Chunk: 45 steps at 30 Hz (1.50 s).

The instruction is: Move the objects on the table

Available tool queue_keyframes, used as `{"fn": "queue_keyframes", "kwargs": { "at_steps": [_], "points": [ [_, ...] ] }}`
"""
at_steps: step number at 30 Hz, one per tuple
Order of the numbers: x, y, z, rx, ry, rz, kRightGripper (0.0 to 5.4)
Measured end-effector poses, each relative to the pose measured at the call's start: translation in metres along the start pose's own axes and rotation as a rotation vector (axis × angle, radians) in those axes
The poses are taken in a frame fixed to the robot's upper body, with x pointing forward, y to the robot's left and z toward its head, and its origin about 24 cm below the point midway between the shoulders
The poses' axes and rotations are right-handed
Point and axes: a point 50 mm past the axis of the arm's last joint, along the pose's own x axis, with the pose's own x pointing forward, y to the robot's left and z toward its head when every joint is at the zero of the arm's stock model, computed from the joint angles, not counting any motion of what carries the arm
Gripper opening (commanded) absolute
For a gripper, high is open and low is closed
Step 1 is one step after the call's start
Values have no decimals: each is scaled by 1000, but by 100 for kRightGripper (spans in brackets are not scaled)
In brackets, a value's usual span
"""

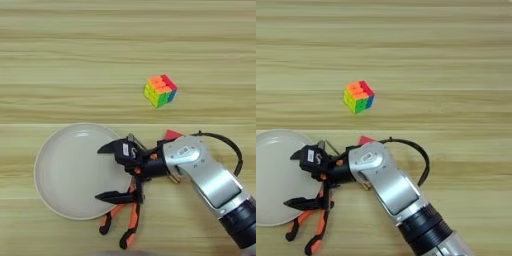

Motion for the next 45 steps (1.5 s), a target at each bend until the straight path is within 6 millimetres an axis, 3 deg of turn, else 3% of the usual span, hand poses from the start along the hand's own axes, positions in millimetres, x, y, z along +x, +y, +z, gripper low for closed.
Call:
{"fn": "queue_keyframes", "kwargs": {
  "at_steps": [12, 22, 36, 45],
  "points": [
    [-17, -20, 28, 23, -177, -132, 537],
    [-55, -46, 51, 42, -322, -297, 537],
    [-106, -76, 36, 114, -312, -570, 537],
    [-119, -93, 28, 179, -303, -693, 537]
  ]
}}
